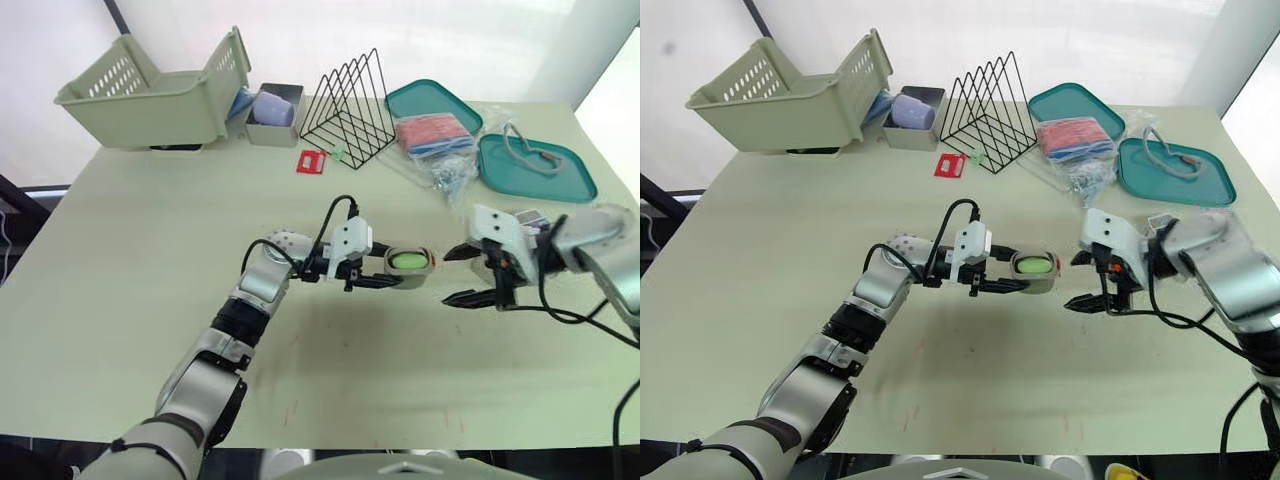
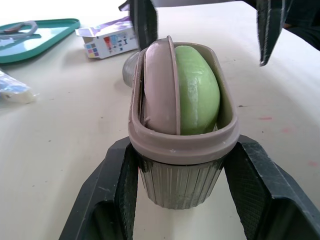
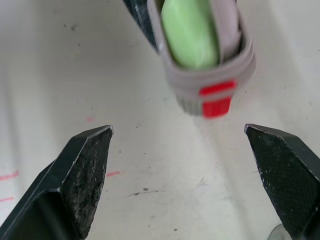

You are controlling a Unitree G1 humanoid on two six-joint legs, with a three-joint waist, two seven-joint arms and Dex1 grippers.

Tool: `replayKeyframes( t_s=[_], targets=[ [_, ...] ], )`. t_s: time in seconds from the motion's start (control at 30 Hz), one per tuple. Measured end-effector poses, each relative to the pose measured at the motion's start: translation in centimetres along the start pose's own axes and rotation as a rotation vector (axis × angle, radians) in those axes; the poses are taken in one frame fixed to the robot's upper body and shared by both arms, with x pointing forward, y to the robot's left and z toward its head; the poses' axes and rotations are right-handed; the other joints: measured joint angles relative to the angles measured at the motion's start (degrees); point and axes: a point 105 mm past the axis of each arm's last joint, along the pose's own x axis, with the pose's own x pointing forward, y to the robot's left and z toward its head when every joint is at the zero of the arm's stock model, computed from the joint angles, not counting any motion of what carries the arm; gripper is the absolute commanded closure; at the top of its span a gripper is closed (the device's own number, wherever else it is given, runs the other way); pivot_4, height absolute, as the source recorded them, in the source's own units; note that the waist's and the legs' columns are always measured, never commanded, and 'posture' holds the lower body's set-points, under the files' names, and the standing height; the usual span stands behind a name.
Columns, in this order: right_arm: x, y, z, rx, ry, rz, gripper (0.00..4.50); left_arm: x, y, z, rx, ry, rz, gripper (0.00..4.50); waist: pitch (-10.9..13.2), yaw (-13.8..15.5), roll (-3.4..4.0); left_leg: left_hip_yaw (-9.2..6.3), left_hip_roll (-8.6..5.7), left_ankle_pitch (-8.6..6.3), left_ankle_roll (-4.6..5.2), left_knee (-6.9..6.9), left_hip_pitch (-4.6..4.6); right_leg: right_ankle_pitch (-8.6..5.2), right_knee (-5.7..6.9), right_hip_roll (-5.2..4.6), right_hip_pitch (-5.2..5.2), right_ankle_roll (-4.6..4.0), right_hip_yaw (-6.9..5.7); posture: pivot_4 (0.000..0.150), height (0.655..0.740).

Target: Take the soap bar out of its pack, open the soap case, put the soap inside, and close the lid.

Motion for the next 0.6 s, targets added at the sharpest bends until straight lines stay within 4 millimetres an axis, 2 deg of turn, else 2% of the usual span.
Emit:
replayKeyframes(
  t_s=[0.27, 0.4, 0.6],
  targets=[
    [-1.8, 0.7, -0.1, 0.017, -0.159, -0.085, 0.07, -1.3, -0.6, 1.3, 0.012, -0.049, -0.076, 2.48, 0.0, 0.2, -0.01, -0.03, -0.02, 0.00, 0.00, 0.02, -0.01, 0.00, 0.00, 0.00, 0.01, 0.01, 0.00, 0.150, 0.7400],
    [-2.4, 0.9, -0.7, 0.039, -0.237, -0.118, 0.07, -2.3, -1.4, 1.1, -0.003, -0.024, -0.126, 2.48, 0.0, 0.3, -0.01, -0.04, -0.02, 0.00, 0.00, 0.02, -0.02, 0.00, -0.01, 0.00, 0.02, 0.01, -0.01, 0.150, 0.7400],
    [-3.0, 2.8, -3.8, 0.076, -0.345, -0.148, 0.07, -2.6, -2.6, 0.1, -0.027, -0.009, -0.144, 2.48, 0.0, 0.4, -0.03, -0.06, -0.04, 0.00, 0.00, 0.05, -0.01, 0.00, -0.02, -0.01, 0.06, 0.02, -0.02, 0.150, 0.7400]
  ],
)
